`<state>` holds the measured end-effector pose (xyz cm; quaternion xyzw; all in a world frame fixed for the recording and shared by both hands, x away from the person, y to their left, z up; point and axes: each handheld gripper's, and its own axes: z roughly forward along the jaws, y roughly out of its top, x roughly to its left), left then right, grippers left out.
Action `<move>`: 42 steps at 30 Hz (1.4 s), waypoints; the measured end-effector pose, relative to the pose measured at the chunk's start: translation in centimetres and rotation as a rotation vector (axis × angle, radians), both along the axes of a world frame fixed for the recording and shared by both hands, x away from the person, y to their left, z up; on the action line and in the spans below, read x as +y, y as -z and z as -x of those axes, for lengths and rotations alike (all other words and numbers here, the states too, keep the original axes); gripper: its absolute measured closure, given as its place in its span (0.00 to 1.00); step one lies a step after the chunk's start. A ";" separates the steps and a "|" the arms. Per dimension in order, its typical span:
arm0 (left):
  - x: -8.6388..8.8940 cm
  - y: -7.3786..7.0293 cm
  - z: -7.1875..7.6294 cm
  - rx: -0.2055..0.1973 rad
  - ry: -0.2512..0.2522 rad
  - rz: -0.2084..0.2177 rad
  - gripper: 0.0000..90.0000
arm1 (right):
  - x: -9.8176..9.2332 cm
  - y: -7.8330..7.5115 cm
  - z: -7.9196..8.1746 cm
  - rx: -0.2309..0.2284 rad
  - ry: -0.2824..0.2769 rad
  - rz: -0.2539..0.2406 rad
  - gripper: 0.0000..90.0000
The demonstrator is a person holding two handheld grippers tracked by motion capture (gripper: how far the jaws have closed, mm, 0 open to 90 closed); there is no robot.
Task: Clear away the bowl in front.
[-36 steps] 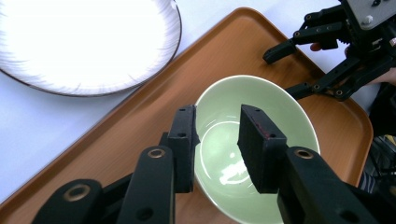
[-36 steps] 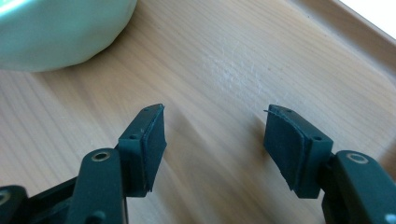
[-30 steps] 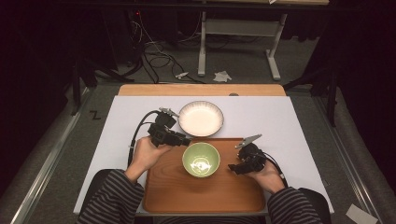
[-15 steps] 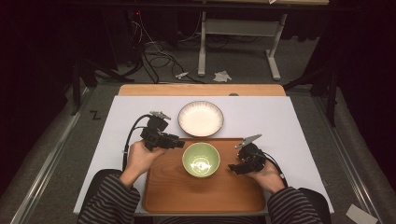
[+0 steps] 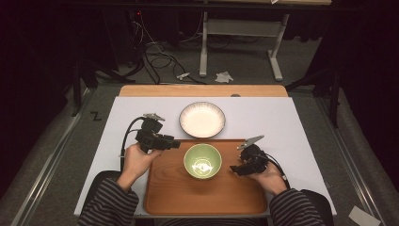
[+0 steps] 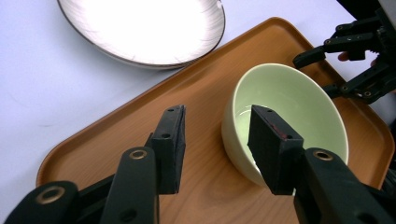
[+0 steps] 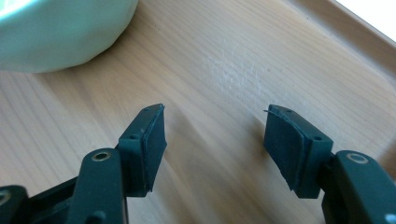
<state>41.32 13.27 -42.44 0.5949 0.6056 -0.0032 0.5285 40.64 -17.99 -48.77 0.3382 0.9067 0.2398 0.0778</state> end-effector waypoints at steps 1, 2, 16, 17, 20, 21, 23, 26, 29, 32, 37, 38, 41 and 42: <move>0.1 0.2 -0.1 0.002 -0.011 -0.002 0.62 | 0.0 0.0 0.0 -0.002 -0.001 0.002 0.45; 0.1 0.2 -0.1 0.002 -0.011 -0.002 0.61 | 0.0 0.0 0.0 -0.002 -0.001 0.002 0.45; 0.1 1.9 -1.1 0.035 -0.048 -0.028 0.59 | 0.0 0.0 0.0 -0.001 -0.003 -0.002 0.45; 0.0 2.0 -1.1 0.036 -0.050 -0.030 0.59 | 0.0 0.0 0.0 -0.003 -0.002 -0.002 0.45; 0.0 2.2 -1.2 0.042 -0.044 -0.040 0.58 | 0.0 0.0 0.0 -0.002 -0.003 -0.002 0.45; 0.0 2.4 -1.4 0.046 -0.051 -0.037 0.58 | 0.0 0.0 0.0 -0.002 -0.003 -0.003 0.45; -0.1 2.6 -1.6 0.052 -0.060 -0.039 0.58 | 0.0 0.0 0.0 -0.003 -0.002 -0.002 0.45; -0.1 2.8 -1.8 0.056 -0.071 -0.038 0.57 | 0.0 -0.1 0.0 -0.004 -0.001 -0.003 0.45; -0.1 3.2 -2.2 0.062 -0.081 -0.047 0.57 | 0.0 -0.1 0.0 -0.003 -0.002 -0.002 0.45; 0.0 3.4 -2.3 0.067 -0.084 -0.057 0.56 | 0.0 -0.1 0.0 -0.002 -0.002 -0.002 0.45; -0.2 4.0 -2.5 0.056 -0.102 -0.081 0.55 | 0.0 -0.1 0.0 -0.002 -0.003 -0.001 0.45; -0.2 4.0 -2.5 0.058 -0.103 -0.088 0.55 | 0.0 -0.1 0.0 -0.003 -0.003 -0.001 0.45; -0.2 4.3 -2.7 0.065 -0.108 -0.096 0.55 | 0.0 -0.1 0.0 -0.005 -0.005 -0.002 0.45; -0.2 4.3 -2.7 0.065 -0.108 -0.096 0.55 | 0.0 -0.1 0.0 -0.005 -0.005 -0.002 0.45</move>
